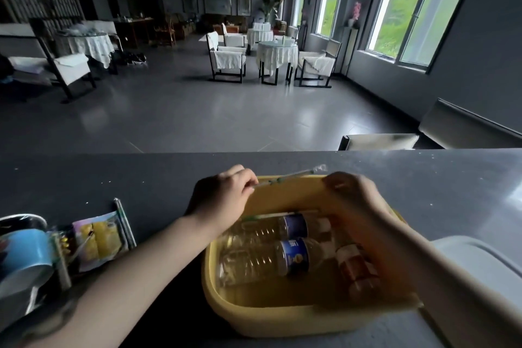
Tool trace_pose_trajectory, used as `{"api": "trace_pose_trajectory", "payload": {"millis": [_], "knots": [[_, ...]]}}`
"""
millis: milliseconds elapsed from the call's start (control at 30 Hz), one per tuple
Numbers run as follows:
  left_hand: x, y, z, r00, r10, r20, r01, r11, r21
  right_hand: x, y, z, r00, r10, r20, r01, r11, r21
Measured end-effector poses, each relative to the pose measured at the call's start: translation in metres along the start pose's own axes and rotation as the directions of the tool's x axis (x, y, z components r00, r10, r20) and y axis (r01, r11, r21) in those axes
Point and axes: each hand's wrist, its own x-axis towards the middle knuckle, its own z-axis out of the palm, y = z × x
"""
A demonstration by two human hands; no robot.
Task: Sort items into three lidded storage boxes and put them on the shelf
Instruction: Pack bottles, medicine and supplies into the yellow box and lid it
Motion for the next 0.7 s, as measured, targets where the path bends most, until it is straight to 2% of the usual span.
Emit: {"api": "trace_pose_trajectory", "payload": {"millis": [100,167,300,467,600,633,700], "knots": [[0.008,0.012,0.028,0.986,0.096,0.134,-0.099,0.995,0.018,-0.016,0.014,-0.021,0.948,0.125,-0.292,-0.043,0.962,0.27],[0.012,0.02,0.052,0.965,0.128,0.23,-0.138,0.99,0.026,-0.024,0.014,-0.015,0.914,0.168,-0.369,-0.033,0.938,0.345],[0.02,0.025,0.085,0.91,0.066,0.41,-0.085,0.996,0.027,-0.029,0.012,-0.005,0.922,0.113,-0.37,-0.007,0.961,0.276],[0.021,0.013,0.101,0.843,0.002,0.538,-0.052,0.996,0.077,-0.035,0.012,-0.002,0.953,0.081,-0.291,-0.04,0.989,0.145],[0.024,0.017,0.088,0.858,-0.02,0.512,0.025,1.0,-0.004,-0.038,0.005,-0.008,0.964,0.066,-0.256,-0.036,0.992,0.118],[0.024,0.021,0.078,0.884,-0.038,0.467,0.077,0.995,-0.065,-0.04,0.003,-0.011,0.966,0.054,-0.253,-0.028,0.994,0.103],[0.02,0.024,0.052,0.952,-0.15,0.267,0.195,0.969,-0.15,-0.045,-0.004,-0.014,0.963,0.016,-0.268,0.002,0.998,0.066]]}}
